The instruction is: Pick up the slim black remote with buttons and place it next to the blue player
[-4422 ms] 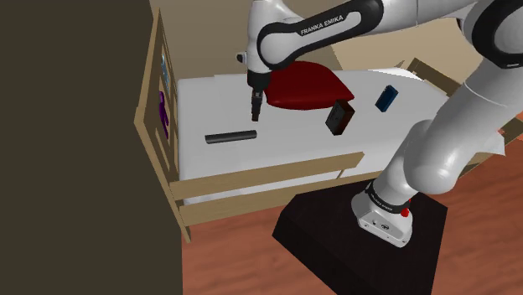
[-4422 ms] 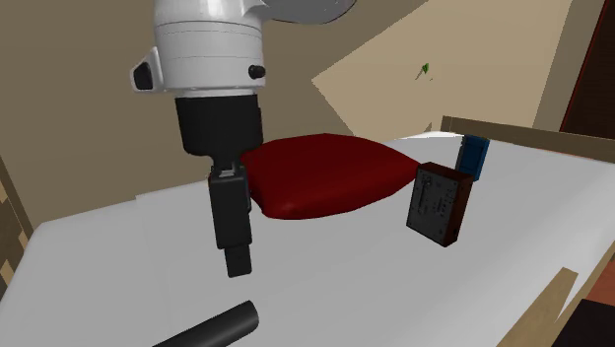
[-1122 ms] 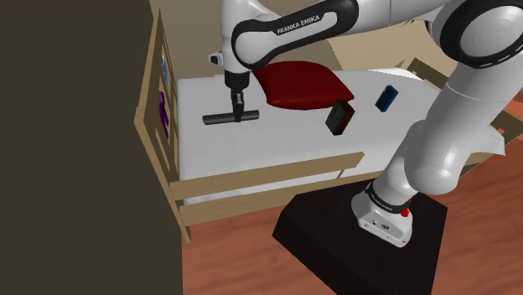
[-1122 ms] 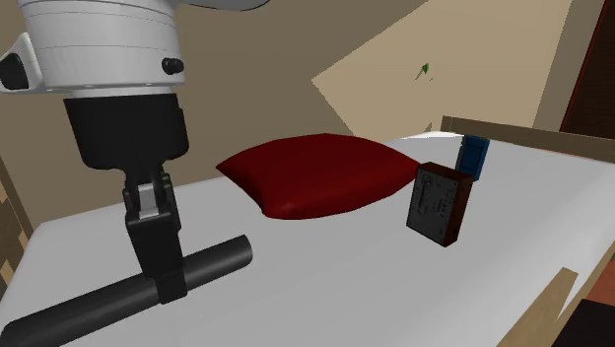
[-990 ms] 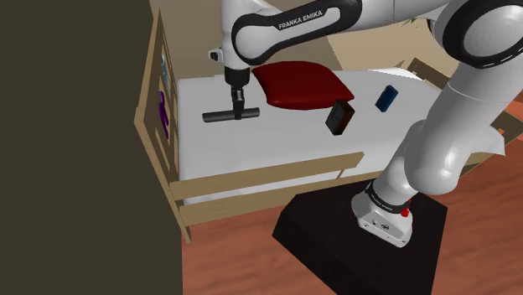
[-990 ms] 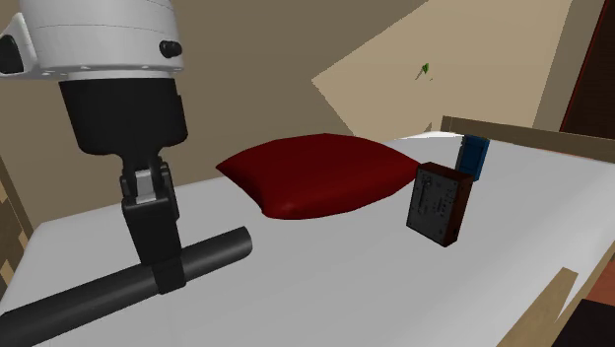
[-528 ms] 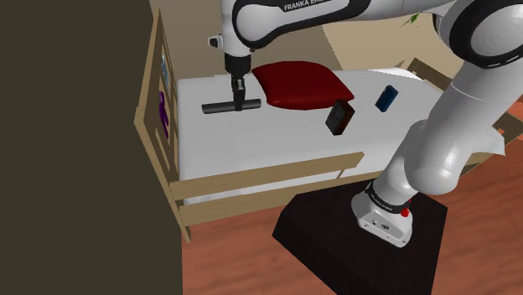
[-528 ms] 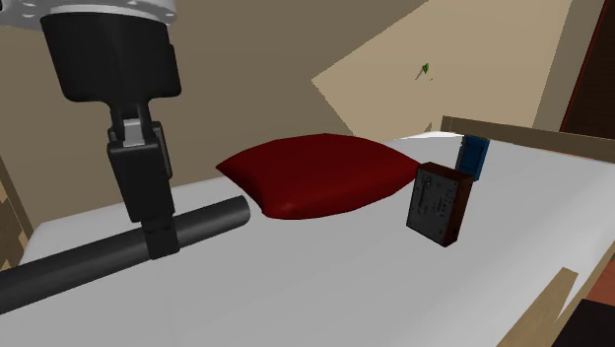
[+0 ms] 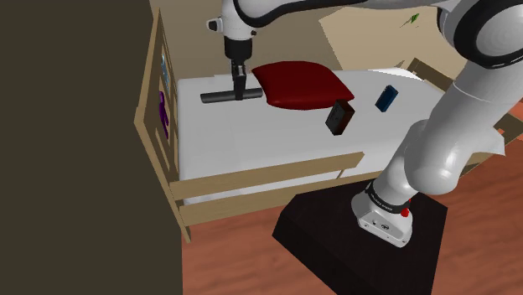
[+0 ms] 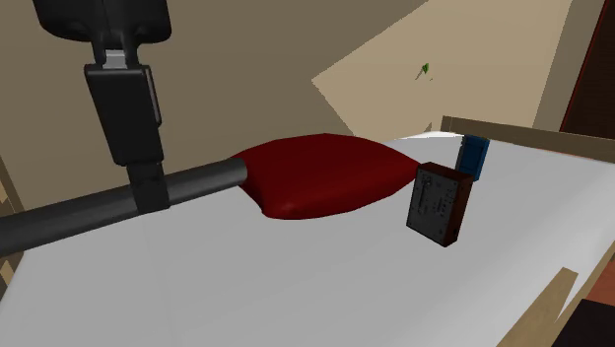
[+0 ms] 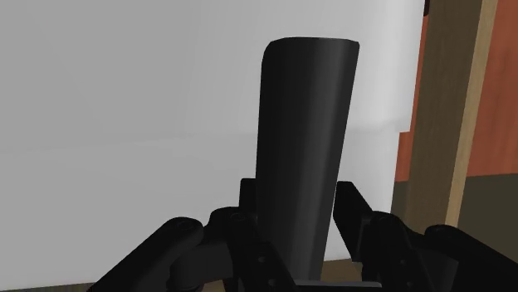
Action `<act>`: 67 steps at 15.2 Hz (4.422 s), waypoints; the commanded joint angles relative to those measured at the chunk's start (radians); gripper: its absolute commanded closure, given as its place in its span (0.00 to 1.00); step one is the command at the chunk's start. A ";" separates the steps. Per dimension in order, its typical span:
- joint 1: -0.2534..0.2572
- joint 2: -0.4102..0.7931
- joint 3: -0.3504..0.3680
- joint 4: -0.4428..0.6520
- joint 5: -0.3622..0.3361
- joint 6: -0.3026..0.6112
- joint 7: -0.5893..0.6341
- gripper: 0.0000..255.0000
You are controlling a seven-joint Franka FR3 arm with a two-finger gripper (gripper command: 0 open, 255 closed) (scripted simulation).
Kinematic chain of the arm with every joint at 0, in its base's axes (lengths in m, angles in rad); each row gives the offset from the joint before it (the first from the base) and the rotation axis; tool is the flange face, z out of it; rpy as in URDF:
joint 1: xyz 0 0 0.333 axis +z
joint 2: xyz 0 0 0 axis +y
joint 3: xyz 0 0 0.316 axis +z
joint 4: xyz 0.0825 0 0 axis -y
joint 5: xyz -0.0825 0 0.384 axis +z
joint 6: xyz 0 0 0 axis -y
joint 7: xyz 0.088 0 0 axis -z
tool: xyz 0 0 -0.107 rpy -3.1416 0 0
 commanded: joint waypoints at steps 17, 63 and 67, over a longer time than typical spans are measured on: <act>-0.145 -0.463 -0.179 -0.486 -0.036 0.008 -0.310 1.00; -0.460 -0.610 -0.855 -0.635 -0.450 0.093 -1.067 1.00; -0.457 -0.588 -0.878 -0.673 -0.456 0.152 -1.068 1.00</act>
